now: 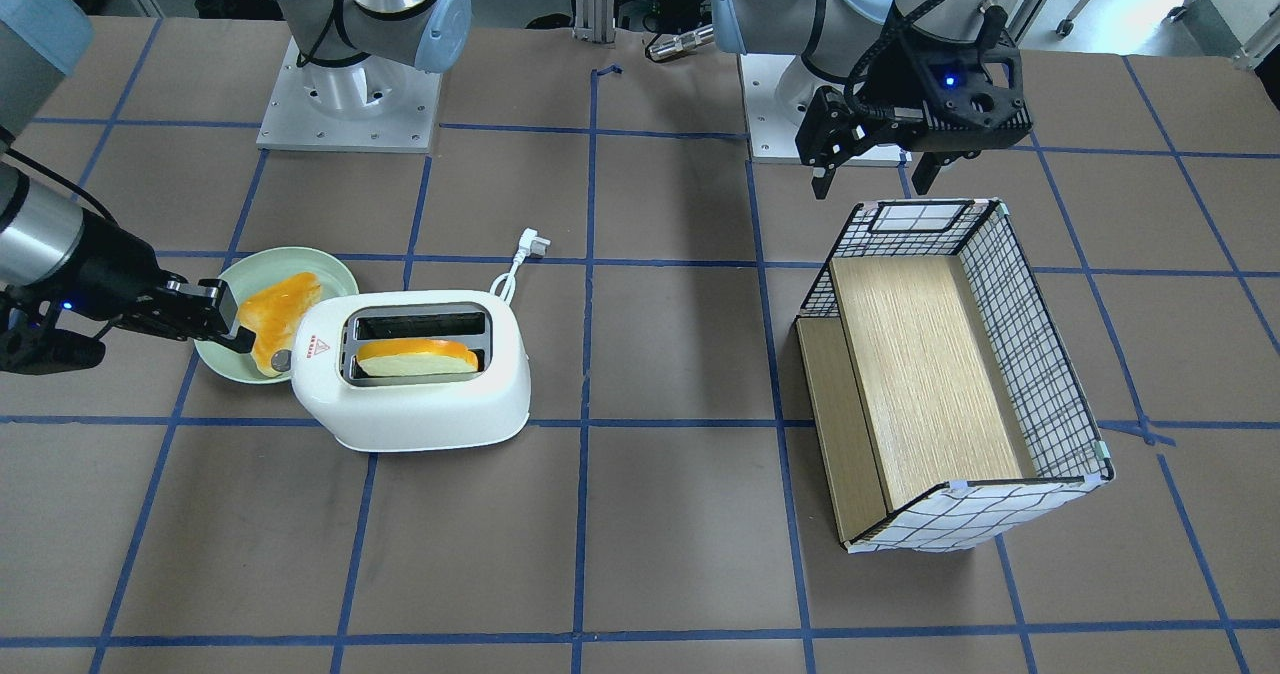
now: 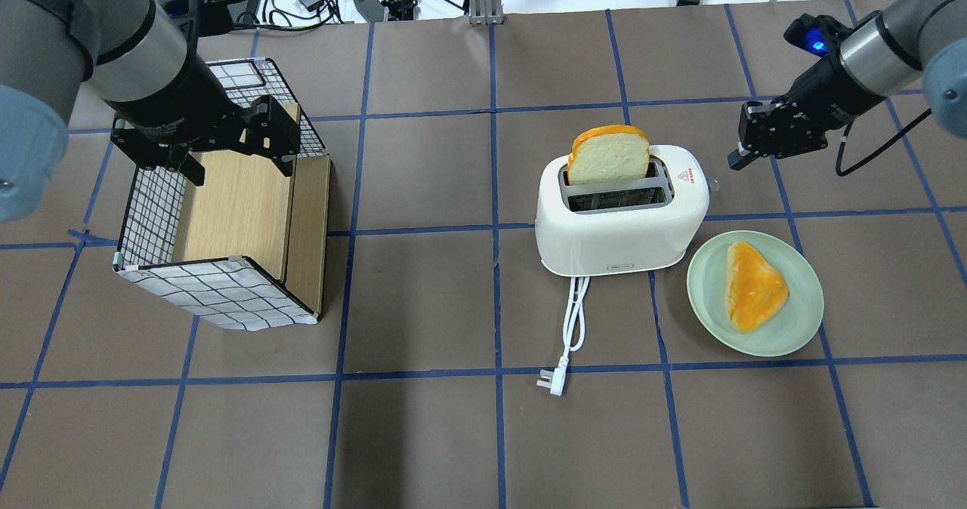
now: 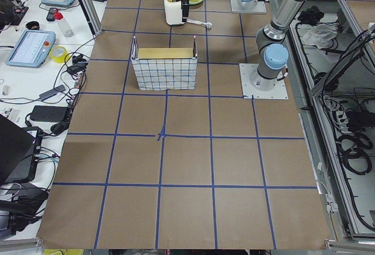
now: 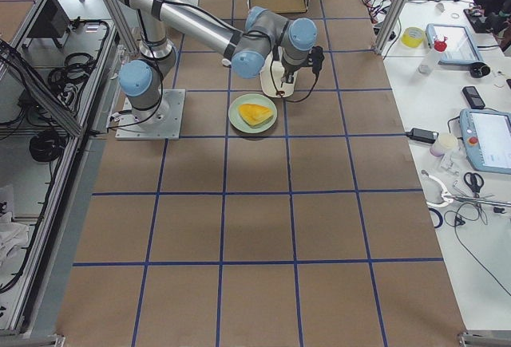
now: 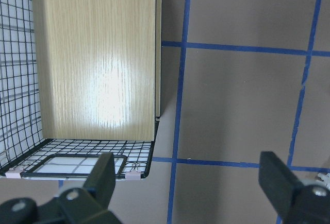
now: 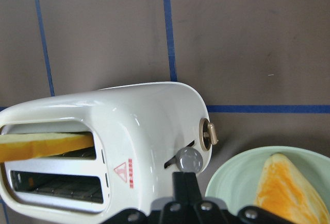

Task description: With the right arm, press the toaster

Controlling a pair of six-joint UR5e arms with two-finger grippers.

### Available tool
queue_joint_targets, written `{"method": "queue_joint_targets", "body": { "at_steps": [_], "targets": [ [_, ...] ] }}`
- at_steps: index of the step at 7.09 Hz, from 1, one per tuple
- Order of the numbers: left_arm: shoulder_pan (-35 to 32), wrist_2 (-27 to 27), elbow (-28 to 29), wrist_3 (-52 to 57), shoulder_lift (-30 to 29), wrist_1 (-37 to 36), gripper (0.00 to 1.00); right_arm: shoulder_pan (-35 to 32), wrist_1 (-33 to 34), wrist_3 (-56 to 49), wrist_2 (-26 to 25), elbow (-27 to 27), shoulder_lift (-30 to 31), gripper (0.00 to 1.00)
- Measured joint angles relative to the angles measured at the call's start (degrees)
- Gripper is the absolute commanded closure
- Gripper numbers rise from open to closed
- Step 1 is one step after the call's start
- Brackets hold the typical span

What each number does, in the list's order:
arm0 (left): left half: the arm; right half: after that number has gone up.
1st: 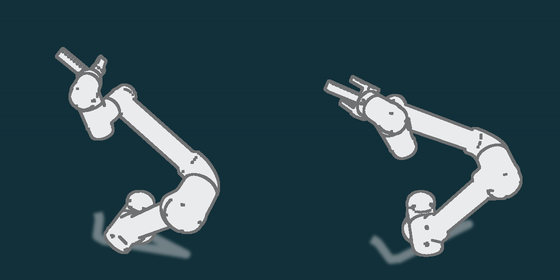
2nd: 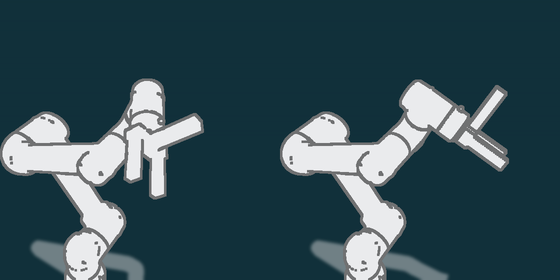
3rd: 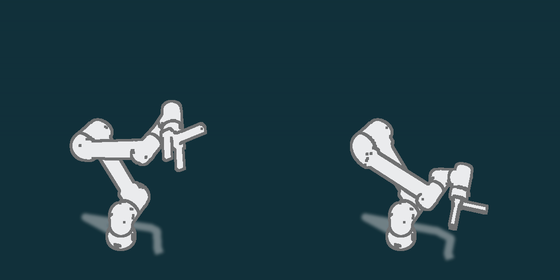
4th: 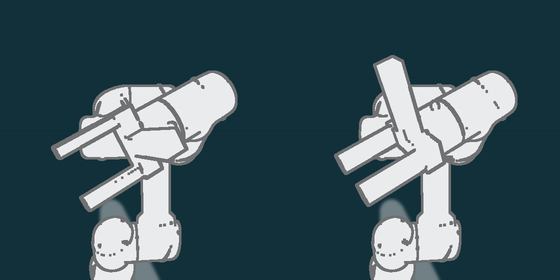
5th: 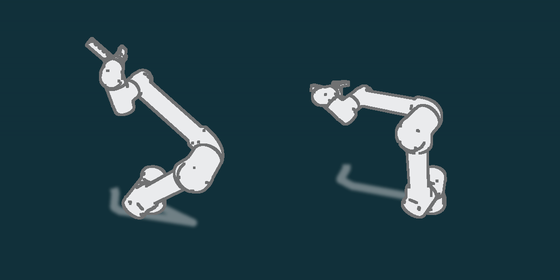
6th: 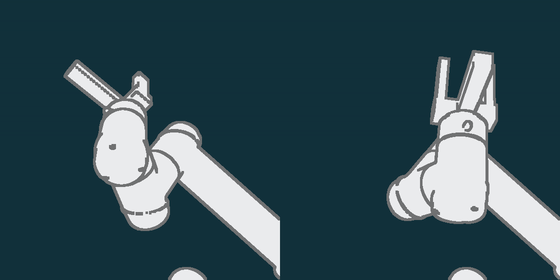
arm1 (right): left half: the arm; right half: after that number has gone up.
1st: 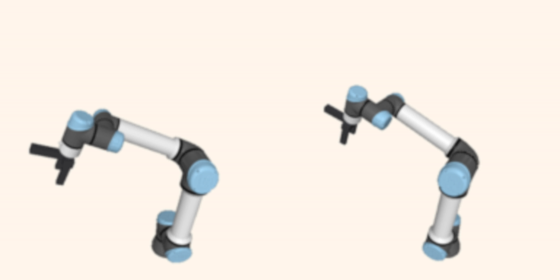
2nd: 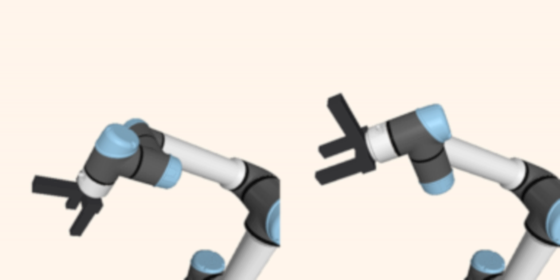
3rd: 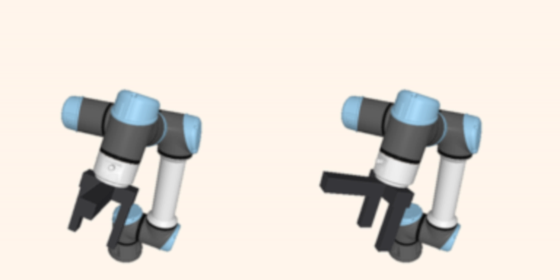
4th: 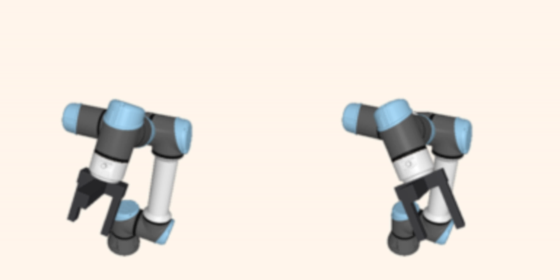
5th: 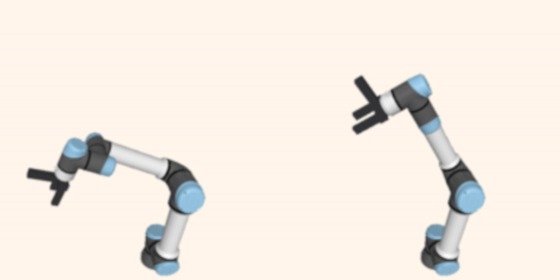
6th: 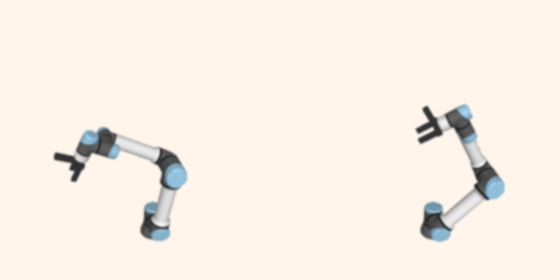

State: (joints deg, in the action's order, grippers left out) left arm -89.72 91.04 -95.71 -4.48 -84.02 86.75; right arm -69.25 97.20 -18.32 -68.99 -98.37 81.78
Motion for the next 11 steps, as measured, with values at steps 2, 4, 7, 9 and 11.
{"method": "queue_joint_targets", "body": {
  "at_steps": [2,4,7,9,11],
  "targets": [
    [0.0,0.0,0.0,0.0,0.0,0.0,0.0,-0.3,-6.8,1.1,-4.8,5.0,3.8,1.0],
    [0.0,0.0,0.0,0.0,0.0,0.0,0.0,-1.9,-13.0,5.2,-8.1,9.7,7.3,1.0],
    [0.0,-0.1,0.0,0.0,0.0,0.0,0.0,-12.0,-15.3,17.4,-13.2,14.2,8.9,1.0],
    [0.0,-0.1,0.0,0.0,0.0,0.0,0.0,-17.7,-14.6,23.1,-15.6,14.8,8.6,0.9],
    [0.0,-0.1,0.0,0.0,0.0,0.0,0.0,-19.1,-11.1,23.4,-16.5,14.5,8.4,0.19]
  ]
}}
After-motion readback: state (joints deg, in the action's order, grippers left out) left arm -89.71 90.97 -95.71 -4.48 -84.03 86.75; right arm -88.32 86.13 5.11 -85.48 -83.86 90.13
